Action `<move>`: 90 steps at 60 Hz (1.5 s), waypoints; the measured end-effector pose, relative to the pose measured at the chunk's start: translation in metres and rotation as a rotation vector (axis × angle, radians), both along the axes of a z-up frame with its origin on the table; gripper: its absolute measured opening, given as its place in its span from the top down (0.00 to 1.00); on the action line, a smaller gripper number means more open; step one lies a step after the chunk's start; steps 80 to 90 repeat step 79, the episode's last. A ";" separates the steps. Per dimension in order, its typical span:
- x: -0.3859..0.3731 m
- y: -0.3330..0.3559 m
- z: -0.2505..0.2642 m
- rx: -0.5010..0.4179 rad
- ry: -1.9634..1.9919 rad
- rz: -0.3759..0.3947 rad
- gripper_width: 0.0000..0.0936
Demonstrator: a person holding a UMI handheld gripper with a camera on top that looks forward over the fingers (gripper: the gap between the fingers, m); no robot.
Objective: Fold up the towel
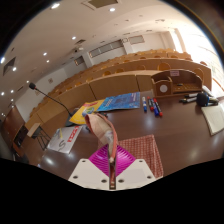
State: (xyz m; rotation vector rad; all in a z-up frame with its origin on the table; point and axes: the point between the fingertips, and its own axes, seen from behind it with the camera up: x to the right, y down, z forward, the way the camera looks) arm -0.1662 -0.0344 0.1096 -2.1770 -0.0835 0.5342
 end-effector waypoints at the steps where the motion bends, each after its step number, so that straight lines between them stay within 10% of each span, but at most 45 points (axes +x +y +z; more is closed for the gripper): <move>1: 0.009 0.003 -0.009 -0.009 -0.016 -0.013 0.95; 6: 0.051 0.013 -0.053 -0.052 -0.103 -0.073 0.83; 18: 0.129 0.010 -0.061 -0.002 -0.288 -0.197 0.08; 36: 0.138 -0.050 0.014 0.135 -0.434 -0.137 0.09; 90: 0.088 -0.293 0.089 0.145 -0.449 -0.255 0.09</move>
